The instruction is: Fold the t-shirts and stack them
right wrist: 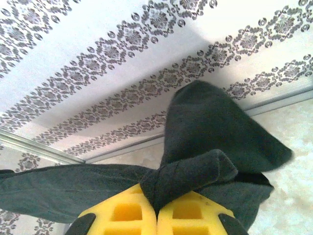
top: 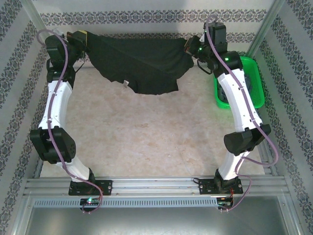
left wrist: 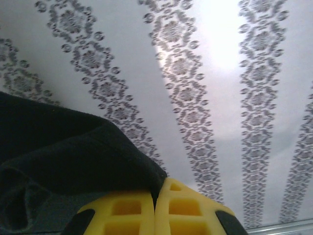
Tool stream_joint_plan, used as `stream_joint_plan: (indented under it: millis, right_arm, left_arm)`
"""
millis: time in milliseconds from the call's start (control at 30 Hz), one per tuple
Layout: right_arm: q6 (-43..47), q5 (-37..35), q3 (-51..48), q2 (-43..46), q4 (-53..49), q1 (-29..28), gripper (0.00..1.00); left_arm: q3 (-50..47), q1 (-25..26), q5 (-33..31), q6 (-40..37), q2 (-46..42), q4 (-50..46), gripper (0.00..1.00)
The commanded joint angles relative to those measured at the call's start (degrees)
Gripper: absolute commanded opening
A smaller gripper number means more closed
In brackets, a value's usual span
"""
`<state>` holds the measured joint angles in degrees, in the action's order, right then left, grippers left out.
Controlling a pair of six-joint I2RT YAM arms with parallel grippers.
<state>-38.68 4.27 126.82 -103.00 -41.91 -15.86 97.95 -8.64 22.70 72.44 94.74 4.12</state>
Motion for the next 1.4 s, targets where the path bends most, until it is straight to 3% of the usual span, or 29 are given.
stream_joint_plan:
  millis: [0,267,467,600,800,933,1000,1067,1133,1167,1267,1367]
  right_arm:
    - [1.03,2.59,1.87,0.89,-1.24,0.66,0.0]
    - [0.11,4.92,-2.15,4.71,0.75,0.99,0.0]
    - [-3.55,11.54,-2.86,0.12,8.38,2.08,0.0]
    - [-4.46,14.89,6.48,-8.19,10.14,2.14,0.0]
    - [-2.41,13.09,23.11,-15.49,8.89,2.44,0.0]
    - [1.73,10.97,20.2,-11.94,7.84,2.5,0.0]
    - [3.47,9.01,11.5,-7.12,8.36,2.34,0.0]
    - [4.84,5.98,-2.23,0.11,11.42,1.9,0.0]
    - [5.25,2.59,-20.01,8.45,16.4,1.26,0.03]
    - [4.65,0.72,-27.36,11.77,17.58,1.09,0.11]
    - [0.01,-0.5,-47.86,19.03,17.4,1.76,0.43]
    - [-5.2,2.8,-61.8,22.84,14.5,3.09,0.55]
  left_arm:
    - [2.77,-1.23,-0.06,1.89,-3.46,3.79,0.0]
    - [2.04,-3.11,0.28,3.54,-5.62,1.85,0.0]
    - [8.97,-3.93,3.16,3.41,3.27,-1.03,0.0]
    - [16.69,-6.72,3.29,4.96,9.63,-0.26,0.0]
    - [40.11,-8.59,4.67,1.94,16.29,-8.0,0.0]
    - [44.43,-6.31,4.69,-4.69,12.07,-19.42,0.0]
    - [37.18,-2.68,0.61,-10.84,5.45,-26.82,0.0]
    - [21.69,1.99,-8.81,-13.65,-4.08,-32.88,0.0]
    - [-3.55,6.72,-18.41,-9.27,-15.98,-30.86,0.0]
    - [-14.84,8.42,-20.98,-5.75,-21.03,-28.77,0.0]
    - [-48.03,11.69,-18.12,5.55,-30.82,-17.0,0.0]
    - [-71.73,14.66,-9.14,15.98,-29.48,5.29,0.0]
